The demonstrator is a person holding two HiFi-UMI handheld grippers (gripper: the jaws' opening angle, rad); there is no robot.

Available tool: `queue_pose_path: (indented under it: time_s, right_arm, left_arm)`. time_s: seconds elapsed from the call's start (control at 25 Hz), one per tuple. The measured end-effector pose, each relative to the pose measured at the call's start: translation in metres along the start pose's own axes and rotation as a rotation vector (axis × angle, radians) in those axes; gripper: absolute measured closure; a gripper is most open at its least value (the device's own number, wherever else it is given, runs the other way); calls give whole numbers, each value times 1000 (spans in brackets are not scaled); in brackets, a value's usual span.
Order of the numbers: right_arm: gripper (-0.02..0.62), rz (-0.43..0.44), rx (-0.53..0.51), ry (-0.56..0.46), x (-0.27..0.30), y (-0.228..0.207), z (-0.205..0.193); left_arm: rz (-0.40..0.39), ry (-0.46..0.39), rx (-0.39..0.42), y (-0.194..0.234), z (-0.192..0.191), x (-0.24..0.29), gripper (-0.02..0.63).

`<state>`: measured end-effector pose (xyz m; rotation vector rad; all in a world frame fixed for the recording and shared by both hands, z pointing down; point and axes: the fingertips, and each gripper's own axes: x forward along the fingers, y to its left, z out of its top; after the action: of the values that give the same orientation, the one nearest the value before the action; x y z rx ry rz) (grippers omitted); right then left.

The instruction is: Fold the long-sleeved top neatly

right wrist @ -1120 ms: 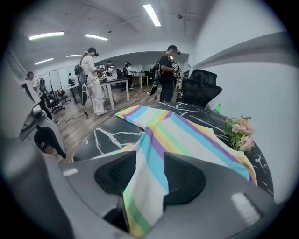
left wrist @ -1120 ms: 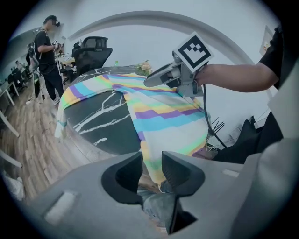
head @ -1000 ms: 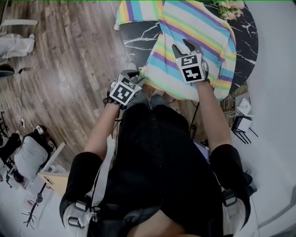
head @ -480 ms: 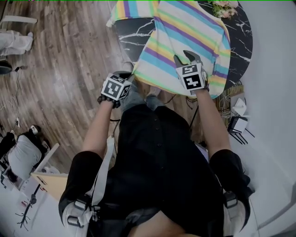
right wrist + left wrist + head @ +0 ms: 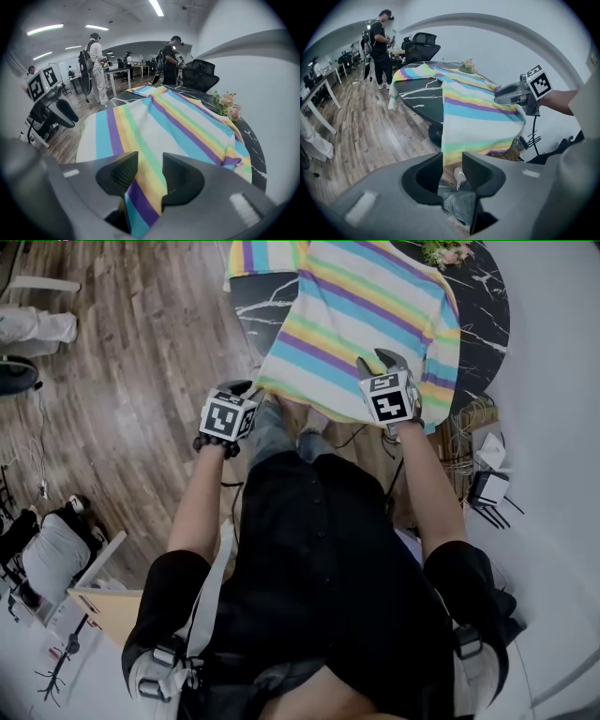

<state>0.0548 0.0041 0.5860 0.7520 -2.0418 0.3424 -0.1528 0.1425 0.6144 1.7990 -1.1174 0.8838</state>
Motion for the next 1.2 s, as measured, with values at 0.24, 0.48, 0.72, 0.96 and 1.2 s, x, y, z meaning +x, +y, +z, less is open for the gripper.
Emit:
queue_pose_path:
  time_s: [0.24,0.48,0.72,0.96,1.2]
  right_arm:
    - [428,-49,72,-34,-29,-19,-16]
    - [427,-120,159,-80,-66,-43,-39]
    - [427,-245,311,-81,-113,-74,-97]
    - [428,-317,529,-80,-147,-93,-165]
    - [428,-385,687,-28,-160,-85,-223]
  left_arm:
    - [42,-43,98,-22,31,-7,458]
    - [-52,-77,232,-76,74,2,459]
    - [-190,-51,414,-149,101,26,459]
    - [-290,-15,568,-205,109,42,460]
    - [-388,32,670,-234,111,51,465]
